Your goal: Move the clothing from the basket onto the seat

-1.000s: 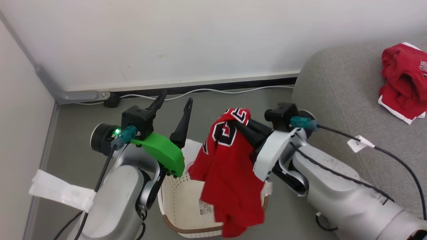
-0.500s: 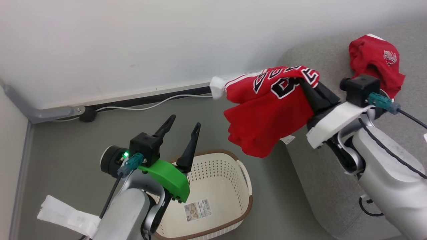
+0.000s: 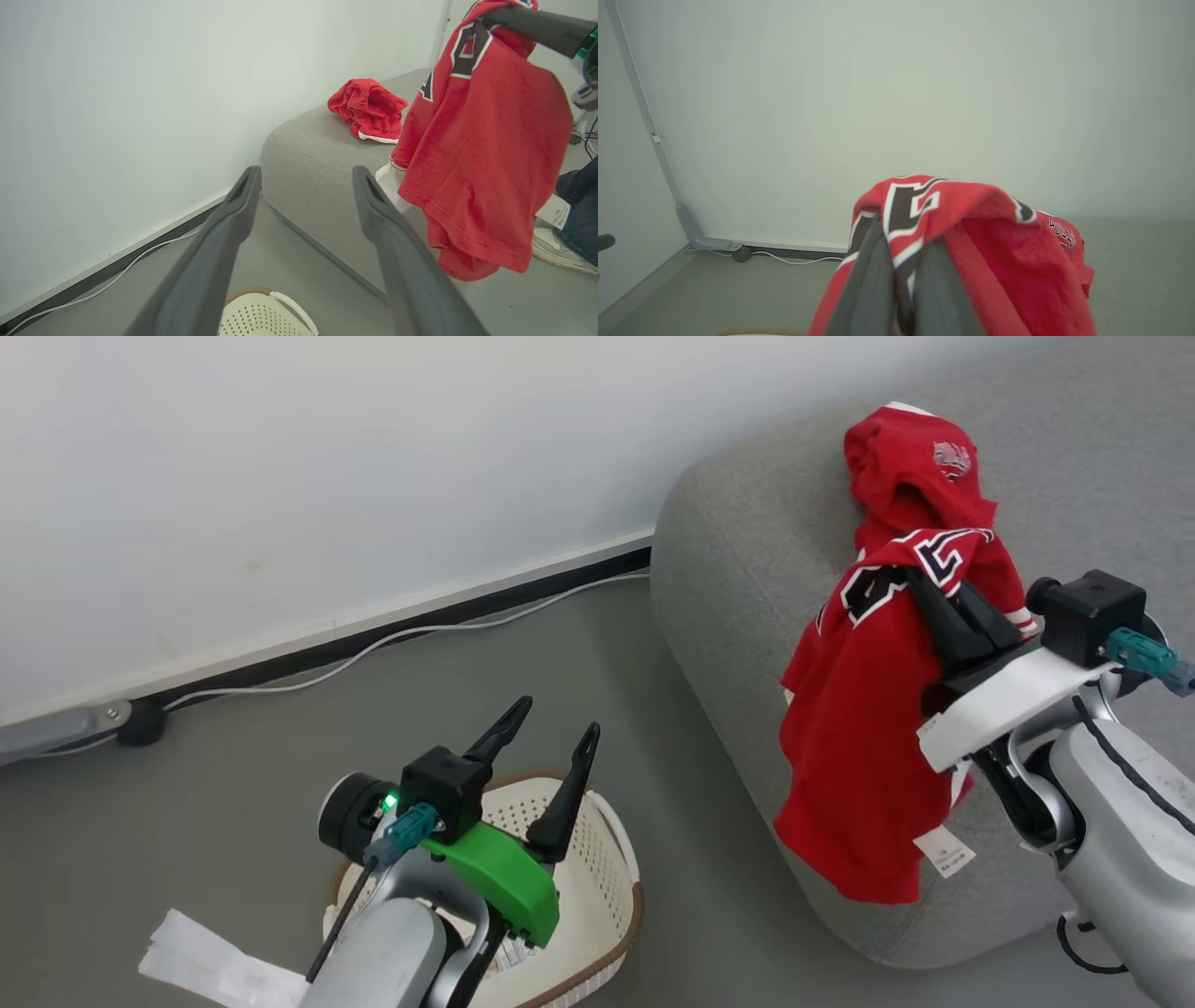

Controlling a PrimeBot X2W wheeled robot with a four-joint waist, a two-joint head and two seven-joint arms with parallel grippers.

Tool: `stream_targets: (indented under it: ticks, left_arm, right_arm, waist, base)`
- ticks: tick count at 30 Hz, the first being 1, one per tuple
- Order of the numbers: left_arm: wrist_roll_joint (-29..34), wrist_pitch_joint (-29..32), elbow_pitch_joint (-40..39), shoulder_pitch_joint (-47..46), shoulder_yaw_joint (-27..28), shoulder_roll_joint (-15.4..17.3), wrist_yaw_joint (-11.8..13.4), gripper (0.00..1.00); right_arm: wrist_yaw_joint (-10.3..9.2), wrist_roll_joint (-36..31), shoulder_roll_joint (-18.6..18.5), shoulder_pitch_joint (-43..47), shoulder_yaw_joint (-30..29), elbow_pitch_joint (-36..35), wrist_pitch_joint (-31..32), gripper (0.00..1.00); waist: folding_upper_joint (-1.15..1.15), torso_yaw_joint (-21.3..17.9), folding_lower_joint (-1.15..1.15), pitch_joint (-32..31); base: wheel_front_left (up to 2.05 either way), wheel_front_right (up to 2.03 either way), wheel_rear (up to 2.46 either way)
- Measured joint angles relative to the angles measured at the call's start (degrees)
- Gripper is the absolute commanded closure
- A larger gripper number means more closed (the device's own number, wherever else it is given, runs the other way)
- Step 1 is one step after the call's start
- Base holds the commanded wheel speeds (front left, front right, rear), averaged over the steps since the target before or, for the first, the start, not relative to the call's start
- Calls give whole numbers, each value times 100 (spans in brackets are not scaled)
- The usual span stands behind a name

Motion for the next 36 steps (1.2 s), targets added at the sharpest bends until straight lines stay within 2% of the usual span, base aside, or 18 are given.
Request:
stream_targets:
  ticks: [3,13,23,29,36]
  left_arm:
    - [1,-43,-27,31,-56,-30,-1,0]
    - [46,-9,-52,32,-259,-93,-47,0]
    - [151,104,-121,12,-290,-90,-47,0]
    - [219,165,-300,-125,-223,-45,11,0]
    - [311,341,-593,-469,-152,43,69,0]
  right_arm:
    - [1,-14,-70,158,-103,-214,0,100]
    - [5,-27,-245,415,-398,-414,-1,100]
    - [9,20,-257,232,-870,-582,-1,100]
    - [66,29,-308,-648,-1178,-598,-1,100]
    - [58,190,-385,-1779,-1575,-218,35,100]
  waist:
    - [0,-332,0,20]
    - [0,-740,0,167]
    - [0,-663,0,504]
    - [0,-545,0,771]
    - [0,-346,0,1195]
  base:
    - [0,0,0]
    - [0,0,0]
    - [0,0,0]
    - [0,0,0]
    - [0,0,0]
